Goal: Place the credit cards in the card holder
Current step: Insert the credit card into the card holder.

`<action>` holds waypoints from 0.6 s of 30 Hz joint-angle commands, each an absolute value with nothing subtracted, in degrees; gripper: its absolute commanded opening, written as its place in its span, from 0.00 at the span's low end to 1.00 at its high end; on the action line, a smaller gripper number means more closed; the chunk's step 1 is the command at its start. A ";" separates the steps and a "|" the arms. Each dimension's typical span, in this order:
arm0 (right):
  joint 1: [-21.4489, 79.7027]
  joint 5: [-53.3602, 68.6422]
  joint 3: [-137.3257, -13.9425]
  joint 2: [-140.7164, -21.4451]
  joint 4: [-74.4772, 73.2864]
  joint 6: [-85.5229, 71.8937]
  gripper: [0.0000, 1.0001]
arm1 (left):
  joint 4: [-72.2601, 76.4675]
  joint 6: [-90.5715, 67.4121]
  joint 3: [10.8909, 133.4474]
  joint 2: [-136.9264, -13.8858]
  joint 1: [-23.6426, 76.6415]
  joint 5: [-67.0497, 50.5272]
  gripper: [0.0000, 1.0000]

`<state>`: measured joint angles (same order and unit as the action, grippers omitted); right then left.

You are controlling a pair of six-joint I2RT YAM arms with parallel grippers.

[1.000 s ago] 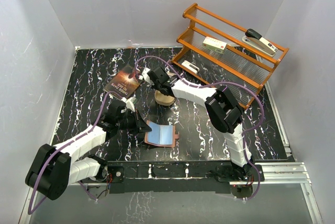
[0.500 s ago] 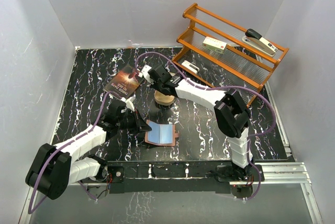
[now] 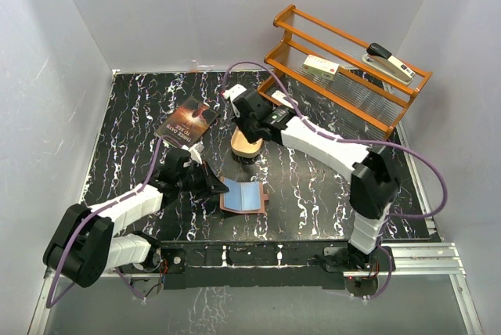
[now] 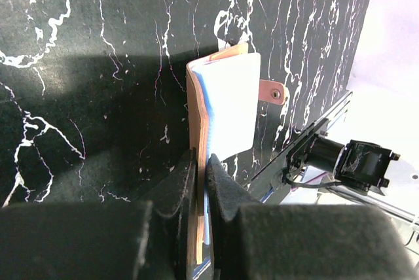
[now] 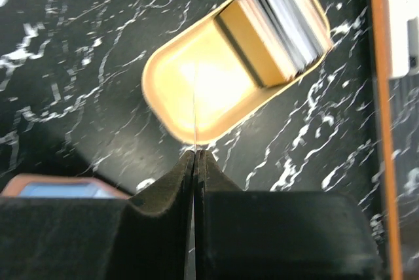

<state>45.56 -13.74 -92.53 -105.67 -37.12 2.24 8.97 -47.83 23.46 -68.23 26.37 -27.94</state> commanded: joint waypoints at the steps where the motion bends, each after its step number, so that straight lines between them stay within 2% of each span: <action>1: 45.70 -6.55 -87.19 -95.49 -37.90 -11.76 0.00 | 12.46 -49.88 23.38 -69.19 26.50 -28.28 0.01; 6: 45.70 -0.13 -77.71 -88.42 -35.44 -17.73 0.00 | 14.15 -50.30 22.58 -69.71 26.53 -27.51 0.01; 10: 45.76 9.45 -70.82 -84.11 -31.93 -25.35 0.00 | 15.62 -50.89 22.06 -70.64 26.50 -27.55 0.01; 13: 45.79 15.70 -63.75 -81.13 -26.10 -32.43 0.00 | 15.20 -50.58 22.36 -71.41 26.54 -27.30 0.04; 18: 45.79 16.57 -55.60 -79.74 -22.34 -38.43 0.00 | 12.04 -49.06 22.38 -70.10 26.54 -25.32 0.16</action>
